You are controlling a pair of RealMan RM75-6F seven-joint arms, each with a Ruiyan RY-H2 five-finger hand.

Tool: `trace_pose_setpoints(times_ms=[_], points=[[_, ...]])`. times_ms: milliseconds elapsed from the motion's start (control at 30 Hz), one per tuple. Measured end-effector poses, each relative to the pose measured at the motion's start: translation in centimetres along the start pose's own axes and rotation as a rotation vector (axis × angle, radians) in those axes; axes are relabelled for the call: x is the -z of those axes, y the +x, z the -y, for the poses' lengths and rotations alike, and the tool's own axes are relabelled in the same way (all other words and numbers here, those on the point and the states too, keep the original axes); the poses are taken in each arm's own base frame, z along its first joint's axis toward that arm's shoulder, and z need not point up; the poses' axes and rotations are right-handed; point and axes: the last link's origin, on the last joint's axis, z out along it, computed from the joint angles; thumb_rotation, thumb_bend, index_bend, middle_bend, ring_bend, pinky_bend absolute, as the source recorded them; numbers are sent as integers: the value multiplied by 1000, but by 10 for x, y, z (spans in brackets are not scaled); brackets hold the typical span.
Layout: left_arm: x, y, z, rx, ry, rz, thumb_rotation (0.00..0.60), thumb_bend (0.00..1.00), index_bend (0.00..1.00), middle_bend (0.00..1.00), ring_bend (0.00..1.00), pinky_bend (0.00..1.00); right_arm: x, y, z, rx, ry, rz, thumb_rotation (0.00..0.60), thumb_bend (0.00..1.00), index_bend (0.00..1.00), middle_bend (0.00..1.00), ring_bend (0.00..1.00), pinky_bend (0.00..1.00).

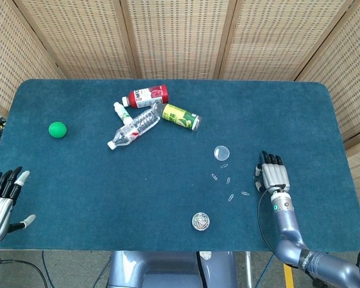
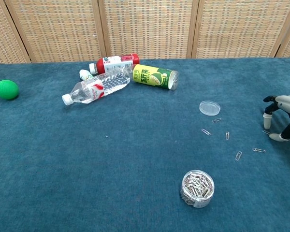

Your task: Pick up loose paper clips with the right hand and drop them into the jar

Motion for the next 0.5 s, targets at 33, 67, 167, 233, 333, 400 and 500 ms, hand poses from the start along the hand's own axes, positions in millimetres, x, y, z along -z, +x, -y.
trace_pose_setpoints(times_ms=[33, 67, 167, 233, 333, 400, 500], points=[[0, 0, 0, 0, 0, 0, 600, 0, 0, 0, 0, 0, 0, 0, 0, 1, -1, 1, 600, 324, 485, 0, 0, 0], [0, 0, 0, 0, 0, 0, 600, 0, 0, 0, 0, 0, 0, 0, 0, 2, -2, 1, 600, 324, 488, 0, 0, 0], [0, 0, 0, 0, 0, 1, 600, 0, 0, 0, 0, 0, -1, -2, 0, 7, -4, 4, 600, 324, 494, 0, 0, 0], [0, 0, 1, 0, 1, 0, 600, 0, 0, 0, 0, 0, -1, -3, 1, 8, -3, 8, 600, 324, 494, 0, 0, 0], [0, 0, 0, 0, 0, 0, 600, 0, 0, 0, 0, 0, -2, -4, 3, 11, 0, 11, 600, 324, 495, 0, 0, 0], [0, 0, 0, 0, 0, 0, 600, 0, 0, 0, 0, 0, -2, -4, 4, 16, 2, 14, 600, 325, 496, 0, 0, 0], [0, -1, 0, -1, 0, 1, 600, 0, 0, 0, 0, 0, -2, -5, 5, 22, 1, 18, 600, 328, 498, 0, 0, 0]])
